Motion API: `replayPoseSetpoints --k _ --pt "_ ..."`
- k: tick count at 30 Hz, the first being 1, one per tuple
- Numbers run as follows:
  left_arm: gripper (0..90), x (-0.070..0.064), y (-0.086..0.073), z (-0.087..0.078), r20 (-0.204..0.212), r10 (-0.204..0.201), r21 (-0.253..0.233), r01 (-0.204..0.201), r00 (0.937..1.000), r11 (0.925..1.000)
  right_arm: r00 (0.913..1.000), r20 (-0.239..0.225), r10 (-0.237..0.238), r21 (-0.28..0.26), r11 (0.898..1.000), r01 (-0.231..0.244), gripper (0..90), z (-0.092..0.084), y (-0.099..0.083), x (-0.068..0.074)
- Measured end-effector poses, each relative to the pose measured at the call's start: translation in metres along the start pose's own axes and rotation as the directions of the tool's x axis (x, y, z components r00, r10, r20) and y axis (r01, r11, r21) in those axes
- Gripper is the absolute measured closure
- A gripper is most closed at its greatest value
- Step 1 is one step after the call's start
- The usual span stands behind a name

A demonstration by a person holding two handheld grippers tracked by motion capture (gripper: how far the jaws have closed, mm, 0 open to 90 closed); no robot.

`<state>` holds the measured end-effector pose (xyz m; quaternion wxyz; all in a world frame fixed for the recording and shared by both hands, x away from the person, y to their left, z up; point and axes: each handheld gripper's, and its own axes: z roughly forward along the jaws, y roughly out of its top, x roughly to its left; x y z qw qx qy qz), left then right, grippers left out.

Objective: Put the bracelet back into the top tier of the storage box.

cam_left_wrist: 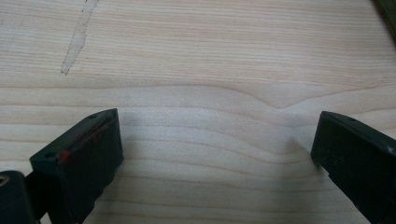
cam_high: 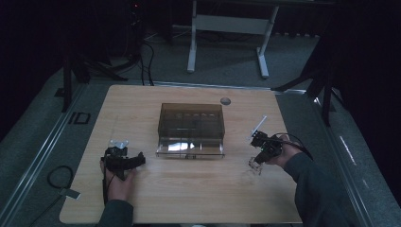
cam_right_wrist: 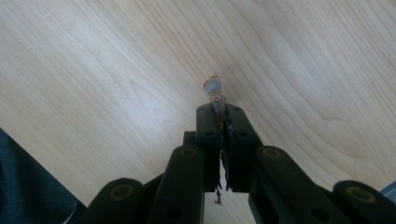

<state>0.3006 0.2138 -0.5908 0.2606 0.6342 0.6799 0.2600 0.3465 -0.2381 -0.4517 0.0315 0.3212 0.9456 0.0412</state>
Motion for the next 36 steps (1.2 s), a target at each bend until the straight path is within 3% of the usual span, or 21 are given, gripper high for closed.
replayPoseSetpoints --k 36 --pt "2.1 0.0 0.0 0.0 0.0 -0.001 0.0 0.001 1.0 1.0 0.9977 0.027 -0.062 -0.036 0.997 0.063 85.8 -0.034 0.025 0.011"
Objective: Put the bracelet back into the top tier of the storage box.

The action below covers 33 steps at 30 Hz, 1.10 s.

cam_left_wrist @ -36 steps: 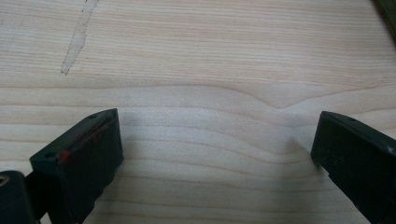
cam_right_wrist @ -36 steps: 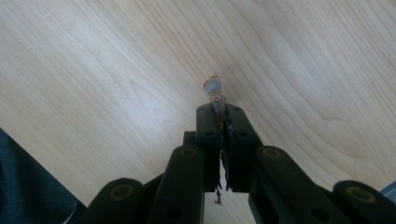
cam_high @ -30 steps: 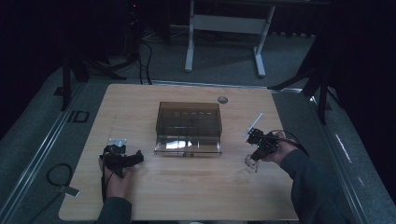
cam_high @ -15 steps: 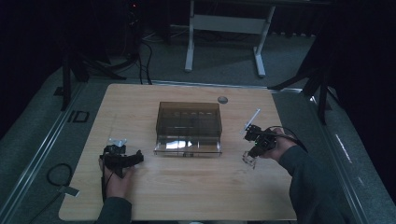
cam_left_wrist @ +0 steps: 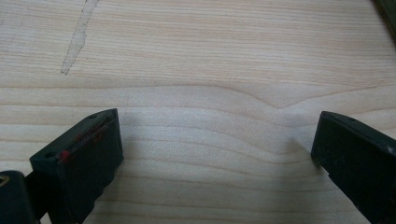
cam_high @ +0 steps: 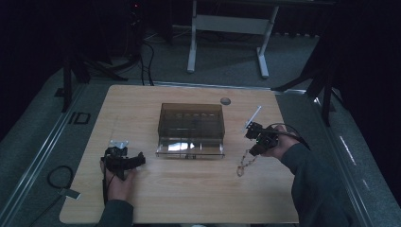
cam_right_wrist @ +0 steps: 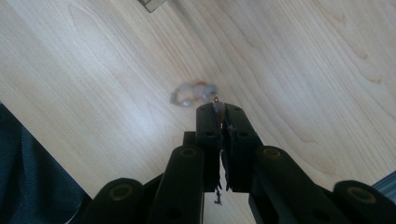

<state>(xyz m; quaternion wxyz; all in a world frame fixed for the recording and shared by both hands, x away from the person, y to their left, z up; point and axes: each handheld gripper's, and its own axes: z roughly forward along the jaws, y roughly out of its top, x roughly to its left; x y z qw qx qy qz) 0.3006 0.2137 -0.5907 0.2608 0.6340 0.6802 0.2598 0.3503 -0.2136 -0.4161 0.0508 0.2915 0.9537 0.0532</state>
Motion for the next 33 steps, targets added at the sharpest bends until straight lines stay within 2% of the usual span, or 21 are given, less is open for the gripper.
replayPoseSetpoints --k 13,33 --pt "2.1 0.0 0.0 0.0 0.0 0.002 0.002 -0.002 1.0 1.0 0.9997 0.017 -0.016 -0.032 0.999 0.017 85.9 -0.019 0.009 0.002" --pt "2.1 0.0 0.0 0.0 0.001 0.001 0.004 -0.001 1.0 1.0 0.998 0.022 -0.06 -0.026 0.998 0.06 85.9 -0.037 0.018 0.006"
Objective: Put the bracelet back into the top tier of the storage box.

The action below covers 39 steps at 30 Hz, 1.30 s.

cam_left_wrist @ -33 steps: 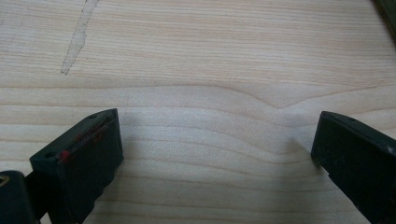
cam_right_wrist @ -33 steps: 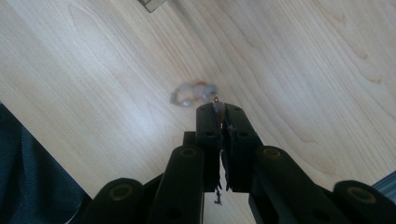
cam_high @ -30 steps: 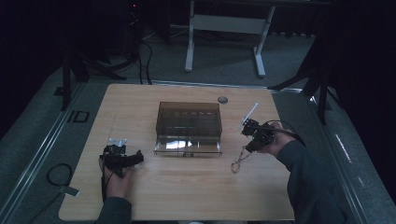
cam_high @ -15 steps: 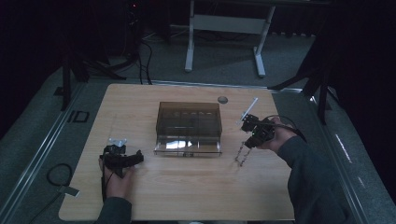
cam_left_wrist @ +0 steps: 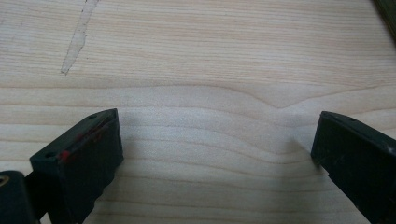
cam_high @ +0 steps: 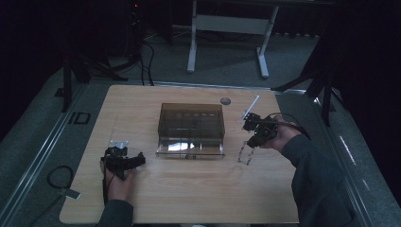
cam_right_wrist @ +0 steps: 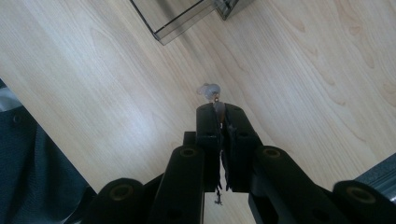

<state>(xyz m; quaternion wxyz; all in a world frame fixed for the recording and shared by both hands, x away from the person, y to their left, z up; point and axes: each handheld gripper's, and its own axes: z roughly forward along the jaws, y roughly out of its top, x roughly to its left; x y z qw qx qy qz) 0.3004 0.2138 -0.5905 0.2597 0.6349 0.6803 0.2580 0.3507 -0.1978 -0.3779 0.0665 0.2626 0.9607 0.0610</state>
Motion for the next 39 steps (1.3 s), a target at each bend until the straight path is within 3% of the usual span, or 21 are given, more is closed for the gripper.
replayPoseSetpoints --k 39 --pt "2.1 0.0 0.0 0.0 -0.001 0.002 0.0 -0.002 1.0 1.0 0.9988 0.013 -0.047 -0.043 0.998 0.048 85.8 -0.039 0.015 -0.005"
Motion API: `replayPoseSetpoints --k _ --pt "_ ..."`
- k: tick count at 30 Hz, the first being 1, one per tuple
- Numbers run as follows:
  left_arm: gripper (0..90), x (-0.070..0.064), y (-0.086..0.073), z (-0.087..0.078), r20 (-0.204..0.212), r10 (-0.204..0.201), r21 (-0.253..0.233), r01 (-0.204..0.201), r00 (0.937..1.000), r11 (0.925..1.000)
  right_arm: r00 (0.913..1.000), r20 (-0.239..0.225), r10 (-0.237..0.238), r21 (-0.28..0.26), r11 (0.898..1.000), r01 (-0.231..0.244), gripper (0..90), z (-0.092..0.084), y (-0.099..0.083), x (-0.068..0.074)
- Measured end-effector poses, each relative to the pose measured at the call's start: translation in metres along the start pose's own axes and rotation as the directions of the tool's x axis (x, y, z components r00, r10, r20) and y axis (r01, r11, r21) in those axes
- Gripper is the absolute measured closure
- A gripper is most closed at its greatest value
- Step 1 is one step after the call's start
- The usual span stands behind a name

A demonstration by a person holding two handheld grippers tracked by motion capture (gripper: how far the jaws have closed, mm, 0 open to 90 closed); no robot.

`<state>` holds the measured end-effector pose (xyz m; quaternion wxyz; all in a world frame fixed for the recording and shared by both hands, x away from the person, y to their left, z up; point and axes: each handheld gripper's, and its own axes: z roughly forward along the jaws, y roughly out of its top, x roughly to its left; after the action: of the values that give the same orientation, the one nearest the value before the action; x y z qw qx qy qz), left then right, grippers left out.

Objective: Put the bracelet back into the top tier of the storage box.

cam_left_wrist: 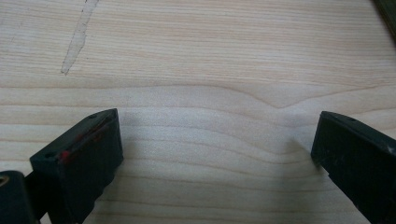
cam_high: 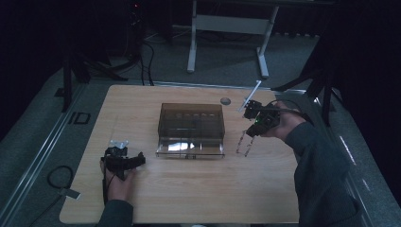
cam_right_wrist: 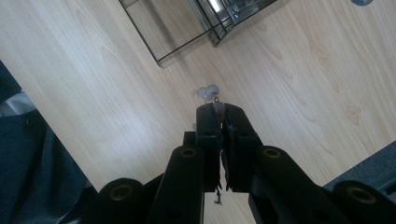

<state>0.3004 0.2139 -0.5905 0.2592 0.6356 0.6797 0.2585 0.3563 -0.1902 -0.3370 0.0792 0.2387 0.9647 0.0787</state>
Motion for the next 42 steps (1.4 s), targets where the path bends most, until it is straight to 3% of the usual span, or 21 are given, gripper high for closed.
replayPoseSetpoints --k 20,42 --pt "2.1 0.0 0.0 0.0 0.0 -0.006 -0.003 0.006 1.0 1.0 0.9997 0.014 -0.02 -0.034 0.999 0.021 85.8 -0.019 0.011 0.003" --pt "2.1 0.0 0.0 0.0 0.001 0.001 0.002 -0.001 1.0 1.0 0.9981 0.013 -0.061 -0.063 0.996 0.062 85.8 -0.028 0.031 0.012"
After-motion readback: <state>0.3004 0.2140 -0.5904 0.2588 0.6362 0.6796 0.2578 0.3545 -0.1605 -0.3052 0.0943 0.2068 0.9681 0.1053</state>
